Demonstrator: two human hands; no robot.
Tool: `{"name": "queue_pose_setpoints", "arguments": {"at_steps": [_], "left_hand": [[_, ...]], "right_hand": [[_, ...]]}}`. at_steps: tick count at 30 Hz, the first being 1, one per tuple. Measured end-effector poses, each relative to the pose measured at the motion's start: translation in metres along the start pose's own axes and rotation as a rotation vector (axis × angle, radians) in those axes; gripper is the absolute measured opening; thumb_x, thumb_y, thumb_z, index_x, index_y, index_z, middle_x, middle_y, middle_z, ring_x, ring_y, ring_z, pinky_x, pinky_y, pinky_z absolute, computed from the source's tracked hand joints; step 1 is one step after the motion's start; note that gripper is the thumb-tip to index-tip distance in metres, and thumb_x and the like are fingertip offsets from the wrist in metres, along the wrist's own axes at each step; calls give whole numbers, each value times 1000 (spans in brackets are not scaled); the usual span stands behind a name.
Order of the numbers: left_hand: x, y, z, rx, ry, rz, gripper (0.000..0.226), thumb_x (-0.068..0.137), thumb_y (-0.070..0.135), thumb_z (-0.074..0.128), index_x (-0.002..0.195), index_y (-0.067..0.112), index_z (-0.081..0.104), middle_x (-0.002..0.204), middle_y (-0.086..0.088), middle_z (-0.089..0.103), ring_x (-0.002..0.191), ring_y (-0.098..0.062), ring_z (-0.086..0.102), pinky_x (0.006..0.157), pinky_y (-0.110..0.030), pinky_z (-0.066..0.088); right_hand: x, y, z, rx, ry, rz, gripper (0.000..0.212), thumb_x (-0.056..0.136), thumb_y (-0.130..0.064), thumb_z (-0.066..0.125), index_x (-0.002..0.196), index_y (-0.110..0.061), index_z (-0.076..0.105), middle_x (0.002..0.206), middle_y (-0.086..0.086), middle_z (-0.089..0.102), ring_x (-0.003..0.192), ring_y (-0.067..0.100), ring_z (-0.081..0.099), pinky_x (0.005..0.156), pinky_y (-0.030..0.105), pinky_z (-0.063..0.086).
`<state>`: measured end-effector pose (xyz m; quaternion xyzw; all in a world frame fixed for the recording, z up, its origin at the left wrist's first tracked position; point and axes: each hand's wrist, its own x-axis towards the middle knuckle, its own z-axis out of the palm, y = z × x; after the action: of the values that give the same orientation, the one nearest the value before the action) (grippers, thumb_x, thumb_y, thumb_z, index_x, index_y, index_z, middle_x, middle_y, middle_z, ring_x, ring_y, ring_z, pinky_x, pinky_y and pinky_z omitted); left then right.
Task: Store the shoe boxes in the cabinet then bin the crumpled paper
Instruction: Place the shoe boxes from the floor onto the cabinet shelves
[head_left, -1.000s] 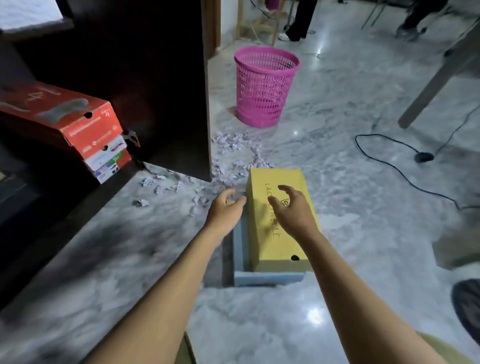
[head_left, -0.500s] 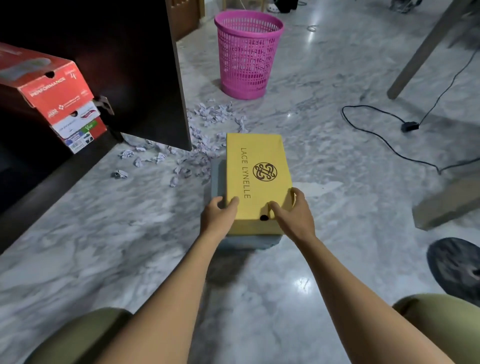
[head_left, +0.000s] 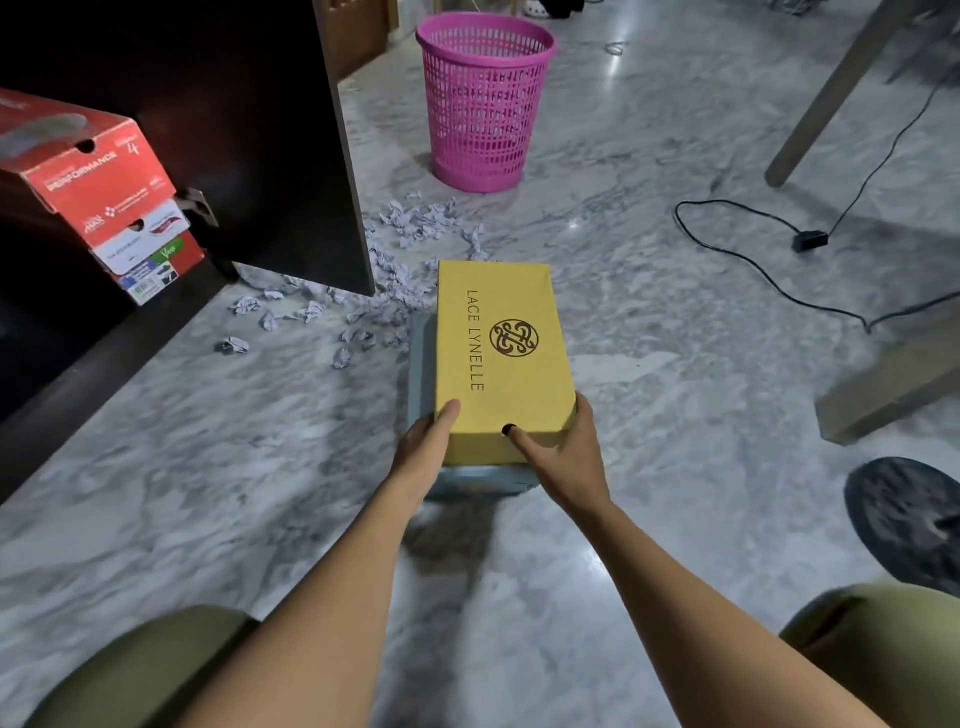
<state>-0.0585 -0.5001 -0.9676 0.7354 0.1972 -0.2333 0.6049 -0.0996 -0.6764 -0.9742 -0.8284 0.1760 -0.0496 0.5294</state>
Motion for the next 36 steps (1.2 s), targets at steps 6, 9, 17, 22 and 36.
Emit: {"name": "queue_pose_setpoints", "arguments": {"at_steps": [6,9,17,22,36], "left_hand": [[-7,3,-2,-108,-33,22,53,84,64,58,120,26,49,117,6,53,106,-15,50,88,-37,36],[-9,19,-7,-236,31,133,64,78,60,67,130,29,48,122,10,60,104,-7,56,90,-32,42],[-27,91,-57,-308,120,408,72,67,68,63,134,59,38,129,22,60,120,-12,57,105,-50,44],[-39,135,-104,-406,256,510,63,72,60,59,132,51,46,124,15,65,111,-13,64,96,-44,51],[-114,215,-205,-529,367,524,56,71,52,61,127,44,55,120,6,69,105,-20,68,90,-46,55]], "right_hand": [[5,-12,-11,32,44,-8,73,68,-43,85,125,-36,40,116,-15,59,105,5,60,84,26,50],[12,-31,-15,56,15,-43,75,68,-41,85,130,-31,44,114,-19,60,103,-3,58,84,25,49],[48,-125,-10,124,-41,-272,73,71,-28,86,132,-21,46,118,-9,59,103,-5,57,79,11,45],[61,-199,15,126,-66,-471,78,61,-48,80,129,-34,46,123,-6,55,109,17,58,91,43,53],[29,-347,41,119,-138,-597,67,60,-51,68,120,-27,51,113,-5,58,103,12,57,87,42,53]]}}
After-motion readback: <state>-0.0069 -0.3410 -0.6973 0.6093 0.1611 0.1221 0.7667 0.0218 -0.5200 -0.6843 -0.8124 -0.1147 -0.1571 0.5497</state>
